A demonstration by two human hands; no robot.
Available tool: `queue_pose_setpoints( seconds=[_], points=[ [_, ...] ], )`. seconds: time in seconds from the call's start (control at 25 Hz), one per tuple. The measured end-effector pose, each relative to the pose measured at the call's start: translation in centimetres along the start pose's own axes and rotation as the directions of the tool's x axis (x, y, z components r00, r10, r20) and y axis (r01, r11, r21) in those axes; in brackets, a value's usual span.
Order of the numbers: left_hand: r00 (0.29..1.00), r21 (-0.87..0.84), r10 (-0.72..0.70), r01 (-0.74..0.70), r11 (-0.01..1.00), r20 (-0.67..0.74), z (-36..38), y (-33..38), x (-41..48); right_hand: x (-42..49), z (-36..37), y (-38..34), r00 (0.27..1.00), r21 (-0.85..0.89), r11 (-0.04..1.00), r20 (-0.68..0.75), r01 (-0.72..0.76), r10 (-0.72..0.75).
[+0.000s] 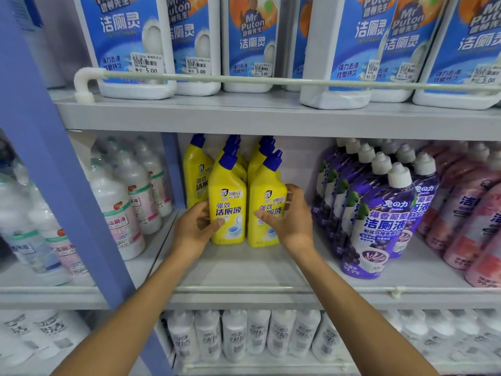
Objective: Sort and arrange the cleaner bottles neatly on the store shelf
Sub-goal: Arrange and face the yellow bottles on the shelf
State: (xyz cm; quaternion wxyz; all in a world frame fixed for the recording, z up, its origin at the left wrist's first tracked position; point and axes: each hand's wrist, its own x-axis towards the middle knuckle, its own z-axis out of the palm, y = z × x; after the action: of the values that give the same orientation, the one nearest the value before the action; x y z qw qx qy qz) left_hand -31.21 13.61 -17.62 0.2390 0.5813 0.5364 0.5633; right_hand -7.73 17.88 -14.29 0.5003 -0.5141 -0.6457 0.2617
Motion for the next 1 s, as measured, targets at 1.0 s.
queue_pose_setpoints(
  seconds=[1.0],
  points=[
    [0.926,0.007,0.033,-0.033,0.999,-0.377,-0.6,1.2,5.2,1.6,1.0,2.3,0.999,-0.116,0.992,-0.034,0.039,-0.043]
  ],
)
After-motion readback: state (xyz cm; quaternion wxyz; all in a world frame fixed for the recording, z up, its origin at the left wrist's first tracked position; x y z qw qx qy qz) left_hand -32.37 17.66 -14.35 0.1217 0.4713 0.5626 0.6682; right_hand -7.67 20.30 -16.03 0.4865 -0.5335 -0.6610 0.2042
